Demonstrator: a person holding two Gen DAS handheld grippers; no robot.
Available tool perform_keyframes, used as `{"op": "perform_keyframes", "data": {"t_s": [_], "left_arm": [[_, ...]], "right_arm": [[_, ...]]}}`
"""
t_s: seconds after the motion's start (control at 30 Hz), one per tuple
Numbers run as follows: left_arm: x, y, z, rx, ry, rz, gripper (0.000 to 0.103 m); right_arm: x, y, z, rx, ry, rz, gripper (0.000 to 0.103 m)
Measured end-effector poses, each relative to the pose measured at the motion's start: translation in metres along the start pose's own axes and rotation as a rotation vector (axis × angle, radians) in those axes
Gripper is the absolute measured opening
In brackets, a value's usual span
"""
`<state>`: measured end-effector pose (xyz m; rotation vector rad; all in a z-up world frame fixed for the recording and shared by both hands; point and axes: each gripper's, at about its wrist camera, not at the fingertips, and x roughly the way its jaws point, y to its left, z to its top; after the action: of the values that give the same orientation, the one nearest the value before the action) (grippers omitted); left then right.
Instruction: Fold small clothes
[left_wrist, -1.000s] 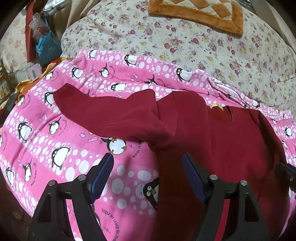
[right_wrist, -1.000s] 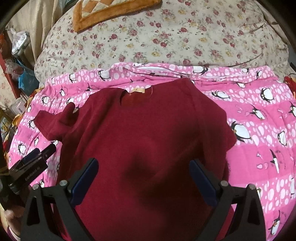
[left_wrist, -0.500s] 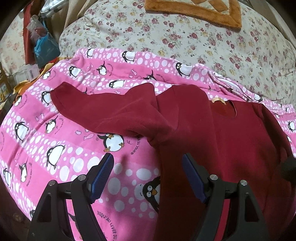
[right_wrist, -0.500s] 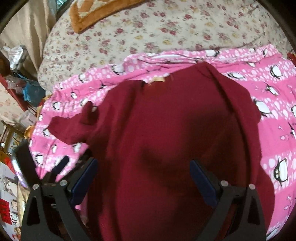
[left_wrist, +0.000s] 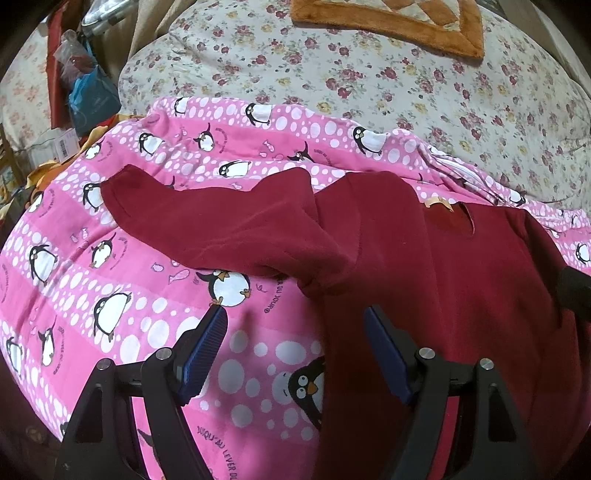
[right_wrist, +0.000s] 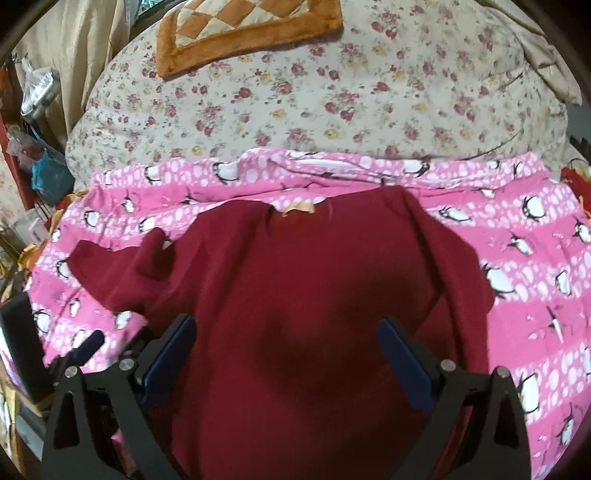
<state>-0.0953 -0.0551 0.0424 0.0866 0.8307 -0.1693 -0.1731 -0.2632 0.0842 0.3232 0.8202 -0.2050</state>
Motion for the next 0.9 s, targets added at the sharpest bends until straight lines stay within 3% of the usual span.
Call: {"op": "perform_keyframes", "data": {"t_s": [0.57,0.9], "left_arm": [[0.001,-0.002,0.001,0.016,-0.017,0.030,0.058],[0.000,-0.006,0.001,0.043,-0.037,0.063,0.058]], "right_arm": [[0.021,0.000,-0.007,-0.043,-0.008,-0.040,0.100],[0.034,-0.006,-0.014,-0.031,0.032,-0.047,0.100]]}}
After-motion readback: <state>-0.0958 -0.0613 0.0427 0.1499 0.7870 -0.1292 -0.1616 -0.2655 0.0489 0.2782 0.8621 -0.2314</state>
